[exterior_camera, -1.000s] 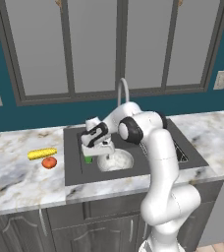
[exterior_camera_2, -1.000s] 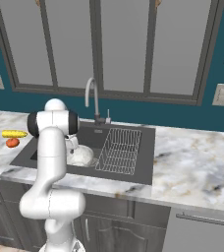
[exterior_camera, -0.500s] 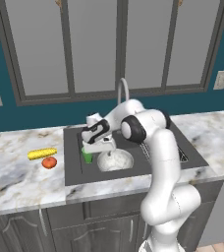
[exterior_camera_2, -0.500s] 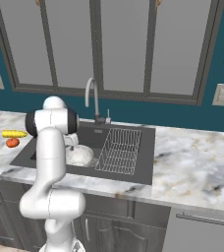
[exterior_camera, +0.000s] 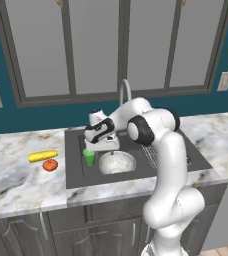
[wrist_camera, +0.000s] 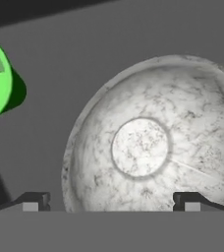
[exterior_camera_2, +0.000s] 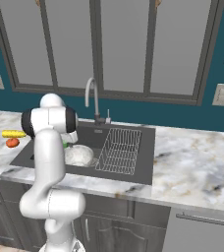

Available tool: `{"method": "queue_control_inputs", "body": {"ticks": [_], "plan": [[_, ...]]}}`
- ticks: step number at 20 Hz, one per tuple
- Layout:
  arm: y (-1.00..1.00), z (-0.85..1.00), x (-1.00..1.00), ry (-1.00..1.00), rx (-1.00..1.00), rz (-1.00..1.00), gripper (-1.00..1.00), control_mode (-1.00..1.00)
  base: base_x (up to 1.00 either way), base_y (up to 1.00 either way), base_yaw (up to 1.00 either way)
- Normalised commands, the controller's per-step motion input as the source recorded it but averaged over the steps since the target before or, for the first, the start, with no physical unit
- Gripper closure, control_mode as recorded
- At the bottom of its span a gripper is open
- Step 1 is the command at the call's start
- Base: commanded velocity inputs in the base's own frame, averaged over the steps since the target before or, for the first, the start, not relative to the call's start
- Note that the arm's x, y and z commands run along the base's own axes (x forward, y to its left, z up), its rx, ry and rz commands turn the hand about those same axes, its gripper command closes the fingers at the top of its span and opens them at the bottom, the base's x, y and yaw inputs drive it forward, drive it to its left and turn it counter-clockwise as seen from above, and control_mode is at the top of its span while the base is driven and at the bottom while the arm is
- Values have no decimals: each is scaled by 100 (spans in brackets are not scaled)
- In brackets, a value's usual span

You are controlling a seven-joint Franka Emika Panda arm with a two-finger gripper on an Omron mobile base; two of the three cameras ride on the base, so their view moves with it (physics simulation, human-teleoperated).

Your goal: Remove the squash and corn from the sink. Then move the bowl and cup from the counter to the sink for washing.

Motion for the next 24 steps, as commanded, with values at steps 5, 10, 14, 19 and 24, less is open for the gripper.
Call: {"method": "queue_control_inputs", "body": {"ticks": [5,10,14,19,24], "plan": [[-6,28,-13,-9,4,0,-100,-100,0,0,0],[-6,27,-13,-10,4,0,-100,-100,0,0,0],[-7,27,-15,-12,4,0,-100,-100,0,0,0],[-9,26,-19,-12,5,0,-100,-100,0,0,0],[-12,29,-17,-9,3,0,-100,-100,0,0,0]]}}
